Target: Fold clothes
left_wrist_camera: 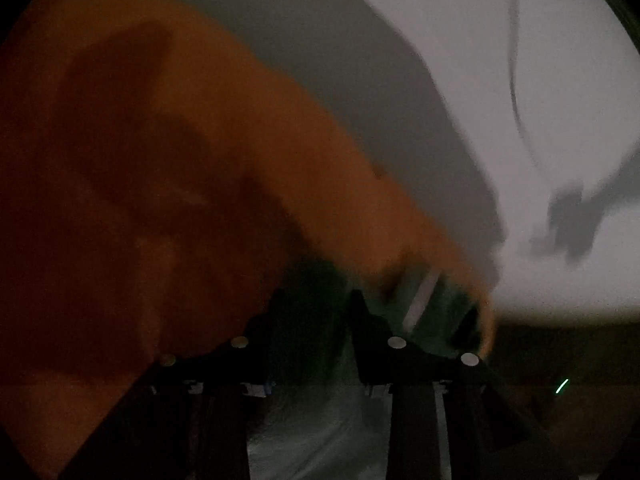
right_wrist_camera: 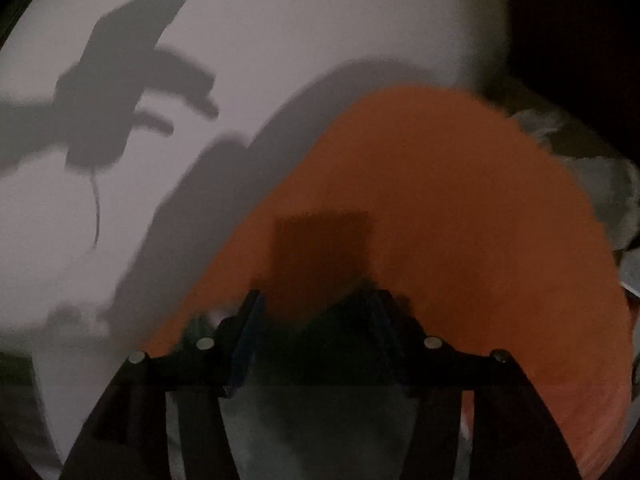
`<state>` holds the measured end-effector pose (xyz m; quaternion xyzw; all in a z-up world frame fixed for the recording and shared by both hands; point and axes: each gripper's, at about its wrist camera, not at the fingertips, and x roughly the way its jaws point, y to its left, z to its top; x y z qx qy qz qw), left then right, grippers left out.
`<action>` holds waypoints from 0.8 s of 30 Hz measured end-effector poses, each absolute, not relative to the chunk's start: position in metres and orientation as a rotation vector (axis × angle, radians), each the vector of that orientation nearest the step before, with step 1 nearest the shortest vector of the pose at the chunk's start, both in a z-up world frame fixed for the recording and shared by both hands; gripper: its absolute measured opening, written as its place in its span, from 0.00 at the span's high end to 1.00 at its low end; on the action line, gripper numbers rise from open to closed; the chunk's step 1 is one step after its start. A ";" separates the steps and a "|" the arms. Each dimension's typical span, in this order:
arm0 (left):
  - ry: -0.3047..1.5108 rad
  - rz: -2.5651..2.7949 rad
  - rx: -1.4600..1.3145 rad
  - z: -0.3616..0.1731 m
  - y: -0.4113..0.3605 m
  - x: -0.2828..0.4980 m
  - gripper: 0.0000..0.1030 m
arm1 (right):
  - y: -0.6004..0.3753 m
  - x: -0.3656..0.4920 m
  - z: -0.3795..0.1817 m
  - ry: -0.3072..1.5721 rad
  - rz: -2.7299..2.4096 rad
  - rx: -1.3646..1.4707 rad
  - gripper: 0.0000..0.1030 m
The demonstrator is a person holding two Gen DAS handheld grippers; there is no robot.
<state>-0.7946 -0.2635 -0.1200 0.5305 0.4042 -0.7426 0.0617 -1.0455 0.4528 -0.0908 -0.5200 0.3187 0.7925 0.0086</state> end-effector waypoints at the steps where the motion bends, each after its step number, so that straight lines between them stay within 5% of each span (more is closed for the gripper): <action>1: 1.172 -2.255 1.592 -0.109 -0.273 -0.785 0.65 | 0.453 -1.040 -0.081 0.983 2.505 -1.588 0.47; 6: 0.811 -2.476 1.676 -0.079 -0.250 -0.702 0.56 | 0.411 -0.950 -0.050 0.706 2.792 -1.649 0.47; 15: 0.665 -2.667 1.875 -0.121 -0.102 -0.549 0.55 | 0.301 -0.777 -0.094 0.231 3.003 -1.714 0.47; 16: 0.602 -2.690 1.865 -0.125 -0.090 -0.546 0.55 | 0.287 -0.772 -0.102 0.210 3.037 -1.741 0.50; 17: 0.530 -2.710 1.848 -0.130 -0.079 -0.544 0.55 | 0.274 -0.769 -0.110 0.173 3.071 -1.767 0.68; 18: 0.445 -2.701 1.834 -0.141 -0.072 -0.547 0.55 | 0.259 -0.768 -0.121 0.083 3.094 -1.784 0.74; 21: 0.376 -2.646 1.835 -0.174 -0.074 -0.553 0.55 | 0.235 -0.782 -0.159 -0.123 2.995 -1.867 0.86; 24: 0.366 -2.626 1.860 -0.174 -0.081 -0.549 0.55 | 0.244 -0.798 -0.186 -0.029 2.916 -1.973 0.88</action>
